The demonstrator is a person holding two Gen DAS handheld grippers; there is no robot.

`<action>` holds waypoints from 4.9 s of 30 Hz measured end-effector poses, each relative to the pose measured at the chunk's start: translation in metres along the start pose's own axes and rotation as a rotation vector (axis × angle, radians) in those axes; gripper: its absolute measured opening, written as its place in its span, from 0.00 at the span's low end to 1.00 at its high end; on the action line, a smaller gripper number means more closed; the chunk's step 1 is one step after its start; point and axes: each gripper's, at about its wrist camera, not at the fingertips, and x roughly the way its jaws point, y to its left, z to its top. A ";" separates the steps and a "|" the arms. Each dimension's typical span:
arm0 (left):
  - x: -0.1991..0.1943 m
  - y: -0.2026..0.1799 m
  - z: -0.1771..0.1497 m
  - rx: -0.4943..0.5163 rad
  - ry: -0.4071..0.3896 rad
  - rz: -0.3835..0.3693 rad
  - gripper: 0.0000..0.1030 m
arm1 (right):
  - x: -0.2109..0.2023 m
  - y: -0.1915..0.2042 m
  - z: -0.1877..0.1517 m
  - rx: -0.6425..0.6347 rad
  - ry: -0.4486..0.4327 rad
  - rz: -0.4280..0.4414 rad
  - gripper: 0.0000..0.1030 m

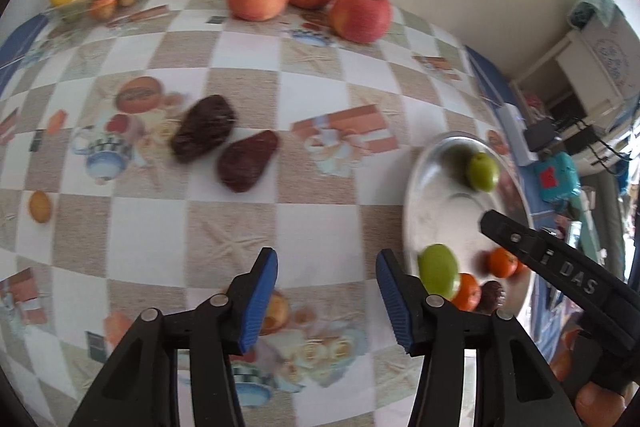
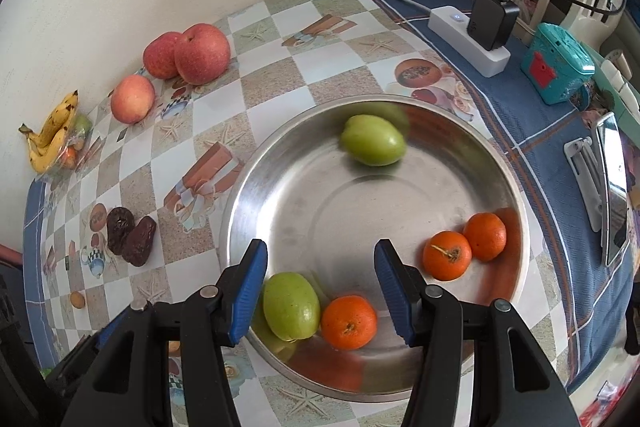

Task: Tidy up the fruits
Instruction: 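Withdraw both tools from the plate toward the small round brown fruits, then grasp a small brown fruit with the right tool while the left tool grasps another, then carry both brown fruits over the steel plate and open both tools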

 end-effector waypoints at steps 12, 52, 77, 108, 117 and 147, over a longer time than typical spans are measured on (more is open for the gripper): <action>-0.043 0.088 0.014 -0.157 -0.074 0.166 0.77 | -0.005 0.051 -0.012 -0.143 0.002 0.042 0.55; -0.046 0.149 0.002 -0.164 -0.043 0.388 1.00 | 0.025 0.142 -0.063 -0.396 0.109 0.094 0.83; -0.037 0.157 0.003 -0.202 -0.024 0.353 1.00 | 0.056 0.161 -0.089 -0.535 0.224 0.054 0.49; -0.027 0.194 0.031 -0.288 -0.099 0.316 0.51 | 0.032 0.145 -0.068 -0.494 0.114 0.025 0.28; -0.023 0.200 0.029 -0.315 -0.098 0.293 0.27 | 0.032 0.146 -0.065 -0.492 0.103 0.034 0.28; -0.044 0.049 0.024 0.056 -0.164 0.063 0.27 | -0.005 -0.009 0.004 0.024 -0.045 -0.009 0.28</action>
